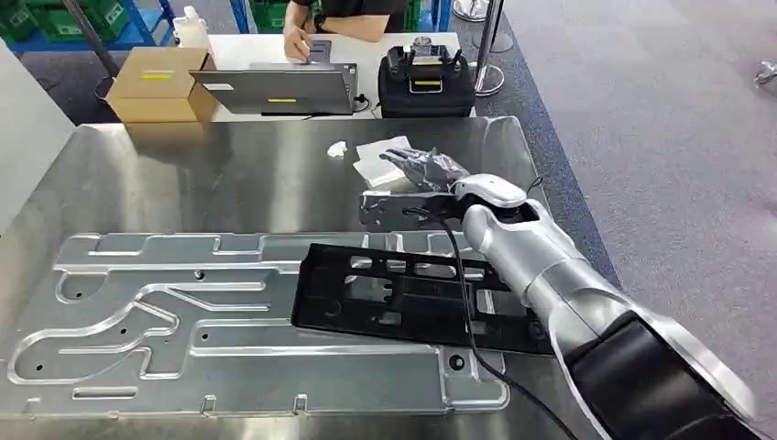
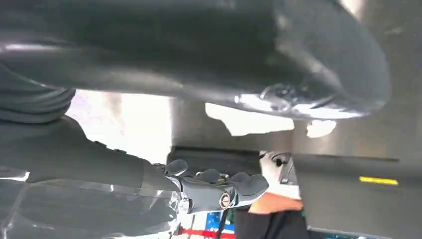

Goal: Take the parts from the cabinet and place them on the table.

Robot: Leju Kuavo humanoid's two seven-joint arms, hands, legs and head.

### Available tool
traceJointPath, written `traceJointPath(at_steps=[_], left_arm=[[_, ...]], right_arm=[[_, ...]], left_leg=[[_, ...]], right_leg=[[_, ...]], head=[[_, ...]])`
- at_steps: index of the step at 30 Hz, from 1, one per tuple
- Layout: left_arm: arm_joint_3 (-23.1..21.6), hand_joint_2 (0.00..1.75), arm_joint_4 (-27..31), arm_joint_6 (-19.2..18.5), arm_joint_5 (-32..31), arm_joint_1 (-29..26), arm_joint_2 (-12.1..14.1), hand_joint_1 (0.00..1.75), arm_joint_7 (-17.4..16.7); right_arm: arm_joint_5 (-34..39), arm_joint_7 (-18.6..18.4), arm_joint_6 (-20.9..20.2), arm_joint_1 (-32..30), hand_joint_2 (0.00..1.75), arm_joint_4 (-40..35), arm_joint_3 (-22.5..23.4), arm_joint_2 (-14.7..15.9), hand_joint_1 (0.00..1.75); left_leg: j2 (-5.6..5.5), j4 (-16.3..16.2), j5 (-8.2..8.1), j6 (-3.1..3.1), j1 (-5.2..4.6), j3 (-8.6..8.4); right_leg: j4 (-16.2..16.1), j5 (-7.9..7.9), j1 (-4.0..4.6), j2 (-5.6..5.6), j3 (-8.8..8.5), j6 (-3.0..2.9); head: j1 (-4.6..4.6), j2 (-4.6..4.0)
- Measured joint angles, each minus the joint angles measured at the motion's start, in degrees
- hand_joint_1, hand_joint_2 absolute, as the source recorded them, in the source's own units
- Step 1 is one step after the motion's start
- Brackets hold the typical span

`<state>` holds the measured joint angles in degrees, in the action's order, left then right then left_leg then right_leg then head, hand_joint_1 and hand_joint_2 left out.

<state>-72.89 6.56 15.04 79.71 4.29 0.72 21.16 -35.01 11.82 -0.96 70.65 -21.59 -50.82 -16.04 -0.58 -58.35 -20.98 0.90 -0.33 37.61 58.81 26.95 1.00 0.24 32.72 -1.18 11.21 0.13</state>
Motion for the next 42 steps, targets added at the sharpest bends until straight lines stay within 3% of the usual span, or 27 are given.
traceJointPath(at_steps=[2, 4, 6, 7, 9, 11, 12, 13, 17, 19, 21, 22, 24, 26, 27, 28, 29, 31, 32, 33, 34, 36, 37, 38, 40, 41, 42], left_arm=[[0.0, 0.00, 0.0, 0.1, 0.5, 0.0, 0.0, 0.00, 0.0], [0.0, 0.00, 0.0, 0.1, 0.6, -0.1, -0.2, 0.00, -0.1], [0.0, 0.00, 0.0, 0.0, 0.5, 0.0, -0.2, 0.00, -0.1], [0.0, 0.00, 0.0, 0.0, 0.5, -0.1, -0.2, 0.00, -0.1], [0.0, 0.00, 0.0, 0.0, 0.5, 0.0, -0.2, 0.00, -0.1], [0.0, 0.00, 0.0, 0.0, 0.5, 0.0, -0.2, 0.00, -0.1], [-0.1, 0.00, 0.0, -0.1, 0.5, 0.1, -0.2, 0.00, -0.1], [-0.1, 0.00, 0.0, -0.1, 0.5, 0.1, -0.3, 0.00, -0.1], [-0.2, 0.00, 0.0, -0.1, 0.5, -0.1, -0.3, 0.00, -0.1], [-0.2, 0.00, 0.0, -0.1, 0.5, 0.0, -0.4, 0.00, 0.0], [-0.2, 0.00, 0.0, -0.2, 0.5, -0.1, -0.4, 0.00, 0.0], [-0.2, 0.00, 0.0, -0.2, 0.5, -0.1, -0.4, 0.00, 0.1], [-0.2, 0.00, 0.0, -0.2, 0.5, -0.2, -0.4, 0.00, 0.4], [-0.2, 0.00, 0.0, -0.2, 0.5, -0.4, -0.5, 0.00, 0.7], [-0.2, 0.00, 0.0, -0.2, 0.5, -0.4, -0.6, 0.00, 0.8], [-0.2, 0.00, 0.1, -0.2, 0.5, -0.5, -0.9, 0.00, 0.9], [-0.2, 0.00, 0.1, -0.2, 0.5, -0.6, -0.9, 0.00, 1.0], [-0.2, 0.00, 0.1, -0.3, 0.5, -0.6, -0.9, 0.00, 1.1], [-0.2, 0.00, 0.1, -0.3, 0.5, -0.8, -0.9, 0.00, 1.1], [-0.2, 0.00, 0.1, -0.2, 0.5, -0.8, -0.9, 0.00, 1.1], [-0.2, 0.00, 0.1, -0.2, 0.5, -0.8, -0.9, 0.00, 1.1], [-0.2, 0.00, 0.1, -0.2, 0.6, -0.8, -0.9, 0.00, 1.1], [-0.2, 0.00, 0.1, -0.2, 0.7, -0.8, -0.9, 0.00, 1.1], [-0.2, 0.00, 0.1, -0.1, 0.7, -0.8, -0.9, 0.00, 1.1], [-0.2, 0.00, 0.1, 0.0, 0.7, -0.7, -0.9, 0.00, 1.0], [-0.2, 0.00, 0.1, 0.0, 0.8, -0.7, -0.9, 0.00, 1.0], [-0.2, 0.00, 0.1, 0.0, 0.8, -0.6, -0.9, 0.00, 1.0]], right_arm=[[0.0, 0.0, 0.0, 0.2, 0.00, 0.0, 0.0, 0.0, 0.00], [0.0, 0.0, -0.1, 0.3, 0.00, 0.1, 0.0, -0.1, 0.00], [0.0, 0.0, -0.2, -0.1, 0.00, 0.3, 0.0, 0.0, 0.00], [0.0, 0.1, -0.2, -0.4, 0.00, 0.4, 0.0, 0.0, 0.00], [0.1, 0.2, -0.1, -1.3, 0.00, 0.5, 0.0, 0.1, 0.00], [0.1, 0.5, 0.2, -1.6, 0.00, 0.6, 0.0, 0.4, 0.00], [0.2, 0.7, 0.4, -1.6, 0.00, 0.6, 0.0, 0.5, 0.00], [0.2, 0.8, 0.6, -1.7, 0.00, 0.6, 0.0, 0.7, 0.00], [0.3, 1.4, 1.0, -2.9, 0.00, 0.8, 0.0, 1.6, 0.00], [0.3, 1.6, 1.1, -3.1, 0.00, 0.8, 0.0, 2.1, 0.00], [0.3, 1.8, 1.0, -3.4, 0.00, 0.8, 0.0, 2.4, 0.00], [0.3, 2.0, 1.0, -3.7, 0.00, 0.9, 0.0, 2.6, 0.00], [0.3, 2.3, 0.9, -4.0, 0.00, 0.9, 0.0, 2.9, 0.00], [0.4, 2.8, 0.9, -3.9, 0.00, 0.8, 0.0, 3.0, 0.00], [0.4, 2.8, 0.9, -3.7, 0.00, 0.8, 0.0, 3.1, 0.00], [0.4, 3.0, 0.9, -3.7, 0.00, 0.8, 0.0, 3.1, 0.00], [0.4, 3.1, 0.9, -3.7, 0.00, 0.8, 0.0, 3.1, 0.00], [0.4, 3.1, 0.7, -3.6, 0.00, 0.8, 0.0, 3.3, 0.00], [0.5, 3.2, 0.5, -3.6, 0.00, 0.8, 0.0, 3.4, 0.00], [0.5, 3.3, 0.4, -3.6, 0.00, 0.8, 0.0, 3.4, 0.00], [0.5, 3.4, 0.3, -3.6, 0.00, 0.8, 0.0, 3.3, 0.00], [0.5, 3.6, 0.0, -3.7, 0.00, 0.9, 0.0, 3.4, 0.00], [0.5, 3.8, -0.1, -3.9, 0.00, 1.0, 0.0, 3.4, 0.00], [0.5, 3.9, -0.2, -4.0, 0.00, 1.1, 0.0, 3.3, 0.00], [0.7, 3.9, -0.2, -4.1, 0.00, 1.2, 0.0, 3.3, 0.00], [0.8, 4.0, -0.3, -4.1, 0.00, 1.2, 0.0, 3.2, 0.00], [0.9, 4.0, -0.3, -4.1, 0.00, 1.2, 0.0, 3.0, 0.00]], left_leg=[[-0.03, -0.1, -0.27, -0.59, -0.11, 0.37], [0.05, -5.1, -5.25, -1.66, 0.16, 1.93], [0.15, -13.8, -10.14, -2.51, 0.82, 4.57], [0.17, -16.4, -11.09, -2.89, 1.08, 5.02], [0.26, -13.7, -9.16, -3.69, 1.66, 2.08], [0.43, -3.5, -5.54, -4.47, 2.34, -4.53], [0.35, -0.3, -7.21, -4.81, 2.31, -6.14], [-0.26, -0.9, -6.00, -3.47, 1.76, -5.84], [-0.04, -0.6, -5.25, -1.53, 1.91, -4.89], [0.17, -0.6, -4.39, -0.26, 1.72, -3.91], [0.23, -0.6, -3.51, 0.17, 1.36, -2.70], [0.23, -0.7, -3.07, 0.25, 1.16, -2.08], [0.22, -0.7, -2.27, 0.32, 0.82, -1.01], [0.15, -0.7, -1.36, 0.29, 0.32, -0.10], [0.19, -0.7, -1.01, 0.28, 0.44, 0.14], [0.18, -0.6, -0.59, -0.12, 0.10, 0.50], [0.23, -0.3, -0.14, -0.46, 0.49, 0.43], [0.23, 0.3, 0.83, -1.09, 0.82, 0.46], [0.08, 0.8, 1.50, -1.60, 0.31, 0.43], [0.11, 0.2, 0.01, -1.60, 0.55, 0.92], [0.16, -2.1, -3.17, -1.84, 0.53, 1.85], [0.21, -10.6, -9.24, -2.47, 1.02, 4.08], [0.22, -14.7, -10.93, -2.90, 1.20, 4.85], [0.23, -16.6, -10.68, -3.21, 1.34, 4.71], [0.25, -13.6, -7.02, -3.86, 1.73, 1.33], [0.30, -9.5, -5.43, -4.20, 1.99, -1.67], [0.41, -4.4, -5.46, -4.51, 2.34, -5.30]], right_leg=[[-1.5, -1.41, -1.01, -0.43, -0.15, -0.68], [-1.9, -2.27, -1.05, -0.49, 0.46, -1.19], [-1.8, -2.86, -1.06, -0.54, 1.39, -1.07], [-1.7, -3.14, -1.13, -0.59, 1.82, -0.97], [-1.3, -3.64, -1.52, -0.62, 2.80, -0.45], [-0.3, -3.81, -2.02, -0.62, 3.82, 0.07], [0.1, -3.89, -1.95, -0.58, 4.43, 0.47], [0.2, -4.19, -1.77, -0.56, 4.74, 0.92], [0.4, -4.99, -1.87, -0.26, 5.17, 2.36], [4.7, -0.14, -2.10, -0.29, 6.99, 2.65], [13.8, 5.45, -2.05, -0.26, 9.95, 2.84], [17.1, 6.63, -2.03, -0.26, 10.74, 2.81], [16.5, 5.04, -1.74, -0.25, 8.89, 2.32], [7.2, 1.50, -1.09, -0.19, 2.38, 0.84], [2.0, 1.58, -0.56, -0.10, -0.91, -0.22], [-0.1, 2.42, -0.48, -0.35, -1.89, -0.38], [0.0, 1.42, -0.24, -0.31, -1.67, 0.01], [-0.5, 0.77, 0.15, -0.28, -1.47, -0.46], [-1.7, -0.25, -0.33, -0.43, -1.36, -0.74], [-2.5, -1.28, -0.66, -0.95, -1.41, -0.69], [-2.9, -2.03, -0.85, -0.89, -0.88, -1.22], [-2.8, -3.09, -0.94, -0.94, 0.47, -1.17], [-2.7, -3.69, -0.93, -0.99, 1.31, -1.08], [-2.5, -4.22, -1.00, -1.05, 2.13, -0.94], [-1.8, -5.13, -1.38, -1.08, 4.03, -0.43], [-1.2, -5.47, -1.57, -1.08, 4.98, -0.09], [-0.5, -5.72, -1.70, -1.07, 5.82, 0.27]], head=[[0.00, 0.00], [0.00, 0.00], [0.00, 0.00], [0.00, 0.00], [0.00, 0.00], [0.00, 0.00], [0.02, 0.00], [-0.02, 0.00], [-0.07, 0.00], [-0.11, 0.00], [-0.13, 0.00], [-0.13, 0.00], [-0.13, 0.00], [-0.13, 0.00], [-0.13, 0.00], [-0.13, 0.00], [-0.13, 0.00], [-0.13, 0.00], [-0.15, 0.00], [-0.13, 0.00], [-0.11, 0.00], [-0.13, 0.00], [-0.13, 0.00], [-0.13, 0.00], [-0.13, 0.00], [-0.11, 0.00], [-0.11, 0.00]])
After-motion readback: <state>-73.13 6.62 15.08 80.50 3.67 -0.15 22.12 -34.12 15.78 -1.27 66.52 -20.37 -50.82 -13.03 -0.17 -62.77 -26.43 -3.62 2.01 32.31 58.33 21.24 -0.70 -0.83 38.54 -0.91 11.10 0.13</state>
